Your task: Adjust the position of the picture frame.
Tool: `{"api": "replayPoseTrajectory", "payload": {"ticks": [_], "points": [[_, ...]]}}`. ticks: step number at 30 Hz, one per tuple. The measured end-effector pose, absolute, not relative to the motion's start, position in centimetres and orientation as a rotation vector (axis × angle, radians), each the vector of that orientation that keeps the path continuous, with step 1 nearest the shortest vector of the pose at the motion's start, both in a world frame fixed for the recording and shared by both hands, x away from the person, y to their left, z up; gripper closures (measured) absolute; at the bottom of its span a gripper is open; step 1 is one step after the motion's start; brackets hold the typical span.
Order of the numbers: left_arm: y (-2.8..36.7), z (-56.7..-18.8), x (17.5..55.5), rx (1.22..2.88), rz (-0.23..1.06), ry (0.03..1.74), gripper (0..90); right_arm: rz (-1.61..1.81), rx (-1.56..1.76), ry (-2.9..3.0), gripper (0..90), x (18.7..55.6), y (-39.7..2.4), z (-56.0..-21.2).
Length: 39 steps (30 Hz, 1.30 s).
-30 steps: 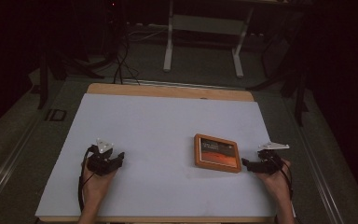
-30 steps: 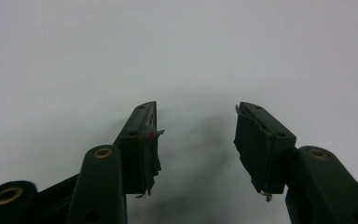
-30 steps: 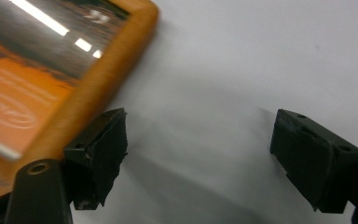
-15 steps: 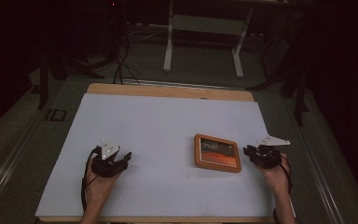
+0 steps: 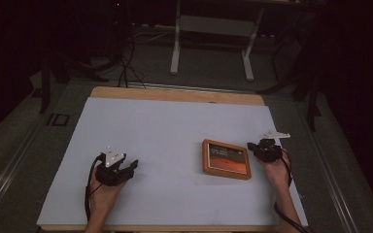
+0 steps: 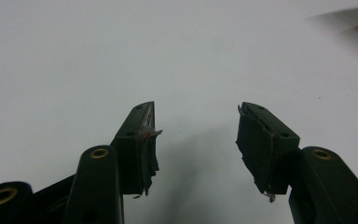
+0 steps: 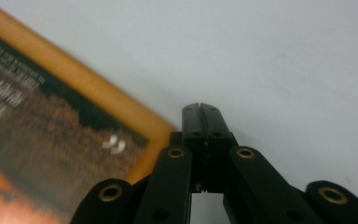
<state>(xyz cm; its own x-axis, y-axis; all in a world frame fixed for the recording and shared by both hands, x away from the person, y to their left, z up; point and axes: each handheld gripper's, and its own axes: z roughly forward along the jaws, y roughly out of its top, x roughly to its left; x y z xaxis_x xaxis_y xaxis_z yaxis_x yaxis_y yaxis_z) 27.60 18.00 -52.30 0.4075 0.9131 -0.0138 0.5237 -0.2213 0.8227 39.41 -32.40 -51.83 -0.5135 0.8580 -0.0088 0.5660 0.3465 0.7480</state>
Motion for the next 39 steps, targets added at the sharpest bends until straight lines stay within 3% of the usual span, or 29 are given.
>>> {"api": "replayPoseTrajectory", "payload": {"ticks": [12, 21, 25, 39], "points": [[17.0, -52.8, 27.8, 1.932, 0.569, 1.198, 46.4, 1.077, 1.317, 2.259, 90.0, 41.7, -31.5, -52.7], [17.5, -53.5, 28.2, 1.856, 0.575, 1.220, 46.4, 1.045, 1.310, 2.311, 90.0, 42.2, -31.8, -53.0], [17.9, -54.0, 28.5, 1.814, 0.504, 1.245, 45.5, 1.047, 1.319, 2.322, 90.0, 42.1, -32.1, -53.2], [17.6, -54.1, 28.3, 1.816, 0.535, 1.231, 44.1, 0.983, 1.207, 2.381, 90.0, 40.2, -32.3, -53.0]]}}
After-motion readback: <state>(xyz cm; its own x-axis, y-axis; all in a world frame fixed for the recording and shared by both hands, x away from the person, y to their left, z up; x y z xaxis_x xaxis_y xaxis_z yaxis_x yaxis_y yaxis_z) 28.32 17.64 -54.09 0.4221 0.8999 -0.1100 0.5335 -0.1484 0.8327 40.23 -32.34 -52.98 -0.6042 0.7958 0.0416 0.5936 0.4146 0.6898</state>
